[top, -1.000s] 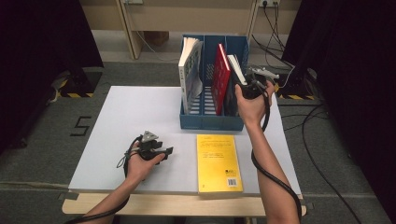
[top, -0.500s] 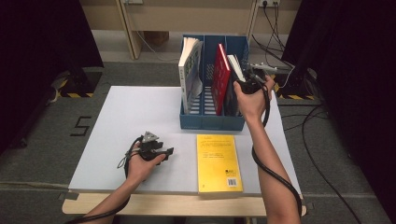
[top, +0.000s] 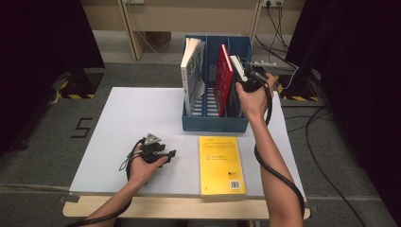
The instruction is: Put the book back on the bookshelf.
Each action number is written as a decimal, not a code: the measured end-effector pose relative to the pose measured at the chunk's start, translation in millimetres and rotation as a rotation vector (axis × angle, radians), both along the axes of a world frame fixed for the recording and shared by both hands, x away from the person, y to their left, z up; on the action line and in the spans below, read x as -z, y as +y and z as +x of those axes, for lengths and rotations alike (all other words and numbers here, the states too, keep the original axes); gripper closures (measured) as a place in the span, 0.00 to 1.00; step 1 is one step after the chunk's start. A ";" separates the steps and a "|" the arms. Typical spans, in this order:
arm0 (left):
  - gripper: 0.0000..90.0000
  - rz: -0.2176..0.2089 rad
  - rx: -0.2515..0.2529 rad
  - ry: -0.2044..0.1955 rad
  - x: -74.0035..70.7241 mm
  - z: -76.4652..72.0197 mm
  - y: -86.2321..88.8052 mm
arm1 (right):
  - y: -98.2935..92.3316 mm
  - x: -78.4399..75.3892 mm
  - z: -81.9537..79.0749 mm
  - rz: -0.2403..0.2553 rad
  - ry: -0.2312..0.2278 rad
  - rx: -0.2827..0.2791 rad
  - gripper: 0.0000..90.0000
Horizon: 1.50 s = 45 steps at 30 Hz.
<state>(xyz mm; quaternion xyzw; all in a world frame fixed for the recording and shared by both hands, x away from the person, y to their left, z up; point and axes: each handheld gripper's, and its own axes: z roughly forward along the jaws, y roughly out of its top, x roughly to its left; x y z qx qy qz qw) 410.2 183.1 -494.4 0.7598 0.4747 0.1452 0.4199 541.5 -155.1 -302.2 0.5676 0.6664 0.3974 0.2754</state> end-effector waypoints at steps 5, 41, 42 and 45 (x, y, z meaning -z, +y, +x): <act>0.47 -0.002 -0.001 0.000 -0.2 0.2 -0.1 | -1.1 -0.8 0.5 -0.013 0.003 0.011 0.82; 0.47 0.001 -0.001 -0.002 -2.6 3.6 -1.5 | -1.9 -0.6 6.5 0.022 -0.097 0.014 0.83; 0.47 0.001 -0.001 -0.002 -2.5 3.5 -1.6 | -1.8 -1.2 8.4 0.024 -0.100 0.017 0.83; 0.47 0.001 -0.001 -0.002 -2.3 3.5 -1.4 | -1.3 -1.4 10.6 0.029 -0.100 0.019 0.83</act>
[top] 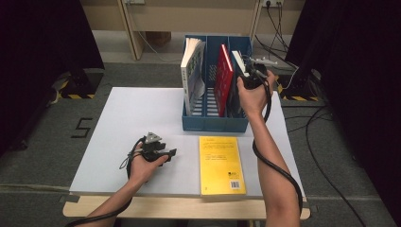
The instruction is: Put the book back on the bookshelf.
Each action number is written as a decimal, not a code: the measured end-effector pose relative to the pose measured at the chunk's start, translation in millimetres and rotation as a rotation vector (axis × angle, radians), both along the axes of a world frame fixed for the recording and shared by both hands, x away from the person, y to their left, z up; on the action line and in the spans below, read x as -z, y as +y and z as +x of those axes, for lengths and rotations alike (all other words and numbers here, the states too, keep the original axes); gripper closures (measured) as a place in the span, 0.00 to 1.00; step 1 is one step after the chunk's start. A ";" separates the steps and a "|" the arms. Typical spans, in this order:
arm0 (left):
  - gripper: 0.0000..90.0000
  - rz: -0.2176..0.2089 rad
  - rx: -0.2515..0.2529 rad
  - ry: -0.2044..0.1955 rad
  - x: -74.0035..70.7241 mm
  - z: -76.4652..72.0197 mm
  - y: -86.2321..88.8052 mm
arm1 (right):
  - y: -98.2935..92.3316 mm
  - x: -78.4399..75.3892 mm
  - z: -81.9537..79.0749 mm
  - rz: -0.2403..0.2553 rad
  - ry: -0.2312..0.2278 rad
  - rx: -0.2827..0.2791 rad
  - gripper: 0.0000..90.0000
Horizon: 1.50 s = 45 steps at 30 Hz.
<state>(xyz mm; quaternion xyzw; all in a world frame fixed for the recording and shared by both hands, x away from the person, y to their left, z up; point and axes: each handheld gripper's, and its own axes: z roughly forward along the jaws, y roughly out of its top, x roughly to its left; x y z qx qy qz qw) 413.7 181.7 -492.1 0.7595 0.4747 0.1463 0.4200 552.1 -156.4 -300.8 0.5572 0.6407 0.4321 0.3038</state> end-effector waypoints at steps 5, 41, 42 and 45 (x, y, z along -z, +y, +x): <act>0.47 0.003 -0.001 0.000 0.0 0.2 0.9 | 0.8 -0.1 7.1 0.000 -0.002 0.006 0.83; 0.47 0.000 -0.003 0.008 3.7 0.7 4.5 | 13.4 5.0 51.2 0.006 0.002 0.025 0.83; 0.47 0.001 -0.003 0.007 3.6 0.8 4.7 | 13.4 5.0 51.2 0.006 0.002 0.025 0.83; 0.47 0.000 -0.008 0.006 3.9 1.0 5.1 | 13.3 6.5 53.0 0.003 -0.002 0.023 0.83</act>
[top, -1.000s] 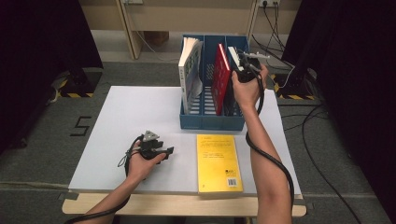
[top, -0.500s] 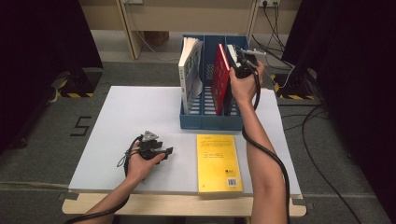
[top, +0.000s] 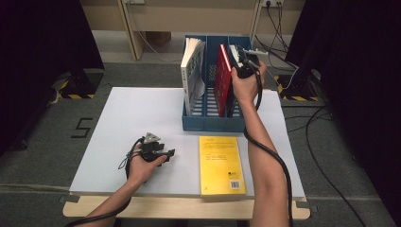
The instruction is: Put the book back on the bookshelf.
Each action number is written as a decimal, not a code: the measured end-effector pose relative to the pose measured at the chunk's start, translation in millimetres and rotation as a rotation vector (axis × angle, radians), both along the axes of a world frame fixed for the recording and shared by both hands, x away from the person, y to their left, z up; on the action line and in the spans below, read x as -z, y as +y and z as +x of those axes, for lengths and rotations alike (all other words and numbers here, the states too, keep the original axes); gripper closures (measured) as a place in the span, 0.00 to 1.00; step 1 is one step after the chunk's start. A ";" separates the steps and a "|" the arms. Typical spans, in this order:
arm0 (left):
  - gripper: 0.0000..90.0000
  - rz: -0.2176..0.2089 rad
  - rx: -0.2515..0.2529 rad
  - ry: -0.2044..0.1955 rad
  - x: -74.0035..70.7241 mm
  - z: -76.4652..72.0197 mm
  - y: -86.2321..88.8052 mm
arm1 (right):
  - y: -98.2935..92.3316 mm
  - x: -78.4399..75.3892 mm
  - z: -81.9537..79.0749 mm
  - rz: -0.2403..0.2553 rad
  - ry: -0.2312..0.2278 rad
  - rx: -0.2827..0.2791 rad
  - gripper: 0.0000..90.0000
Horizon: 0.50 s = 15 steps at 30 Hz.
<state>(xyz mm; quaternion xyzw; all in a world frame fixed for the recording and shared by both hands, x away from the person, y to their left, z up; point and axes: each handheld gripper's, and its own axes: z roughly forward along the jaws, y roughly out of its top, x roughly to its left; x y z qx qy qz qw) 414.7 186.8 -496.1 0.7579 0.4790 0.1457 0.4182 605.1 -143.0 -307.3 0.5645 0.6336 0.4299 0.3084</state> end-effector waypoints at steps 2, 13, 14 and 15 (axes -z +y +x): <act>0.47 0.003 0.003 0.003 0.2 0.0 0.4 | 0.3 0.2 0.7 0.003 0.000 0.001 0.83; 0.47 0.002 0.000 0.003 1.3 -0.7 0.2 | 3.2 2.2 2.2 0.000 -0.004 -0.007 0.82; 0.47 0.001 0.002 0.005 1.1 -0.9 0.3 | 3.2 2.5 1.9 -0.002 -0.002 -0.011 0.82; 0.47 -0.001 0.000 0.003 1.2 -1.0 0.2 | 3.2 2.5 1.9 -0.002 -0.002 -0.011 0.82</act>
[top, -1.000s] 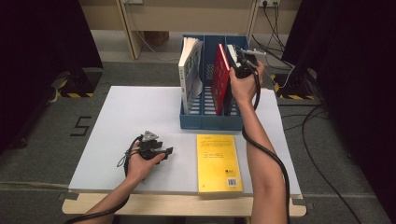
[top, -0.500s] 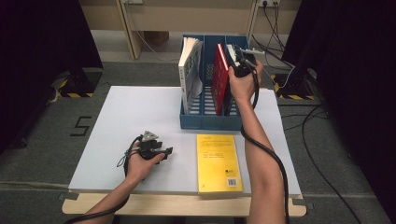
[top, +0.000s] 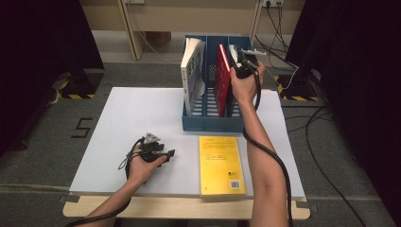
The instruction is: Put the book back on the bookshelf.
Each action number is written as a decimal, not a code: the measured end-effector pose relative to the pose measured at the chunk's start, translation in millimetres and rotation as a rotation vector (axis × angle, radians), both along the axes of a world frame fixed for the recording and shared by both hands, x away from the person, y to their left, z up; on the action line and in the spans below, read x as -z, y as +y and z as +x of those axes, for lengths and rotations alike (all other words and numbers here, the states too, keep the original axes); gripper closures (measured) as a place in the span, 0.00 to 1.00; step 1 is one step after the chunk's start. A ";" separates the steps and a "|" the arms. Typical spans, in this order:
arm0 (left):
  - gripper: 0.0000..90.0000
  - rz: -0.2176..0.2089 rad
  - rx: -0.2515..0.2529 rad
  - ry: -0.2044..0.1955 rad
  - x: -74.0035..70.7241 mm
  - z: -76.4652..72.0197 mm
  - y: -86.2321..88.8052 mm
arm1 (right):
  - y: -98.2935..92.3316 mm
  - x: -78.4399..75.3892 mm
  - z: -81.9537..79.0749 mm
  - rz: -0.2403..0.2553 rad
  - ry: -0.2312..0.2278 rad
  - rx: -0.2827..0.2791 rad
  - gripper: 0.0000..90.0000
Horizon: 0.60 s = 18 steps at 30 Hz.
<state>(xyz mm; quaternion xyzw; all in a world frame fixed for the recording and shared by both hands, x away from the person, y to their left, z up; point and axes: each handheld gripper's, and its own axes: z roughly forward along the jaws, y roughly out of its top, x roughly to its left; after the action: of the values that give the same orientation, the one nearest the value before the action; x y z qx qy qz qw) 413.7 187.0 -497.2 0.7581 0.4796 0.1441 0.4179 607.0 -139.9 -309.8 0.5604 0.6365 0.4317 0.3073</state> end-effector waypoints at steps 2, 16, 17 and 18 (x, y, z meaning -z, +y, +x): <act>0.47 0.004 0.001 0.002 0.0 -0.2 0.1 | -0.2 0.3 -1.0 0.003 0.004 0.003 0.82; 0.47 0.005 0.001 -0.002 0.3 -0.7 -0.7 | 0.7 2.8 -8.8 0.016 0.006 -0.019 0.75; 0.47 0.002 0.002 -0.003 0.1 -0.7 -0.3 | 0.7 2.9 -9.3 0.015 0.005 -0.019 0.75; 0.47 -0.001 0.000 -0.003 0.0 -0.7 -0.4 | 1.1 2.9 -10.1 0.013 0.003 -0.019 0.74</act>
<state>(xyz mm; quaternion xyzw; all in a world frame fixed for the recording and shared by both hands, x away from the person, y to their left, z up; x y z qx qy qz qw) 413.0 186.6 -497.2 0.7576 0.4792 0.1451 0.4187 596.9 -138.8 -312.8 0.5570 0.6396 0.4376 0.2985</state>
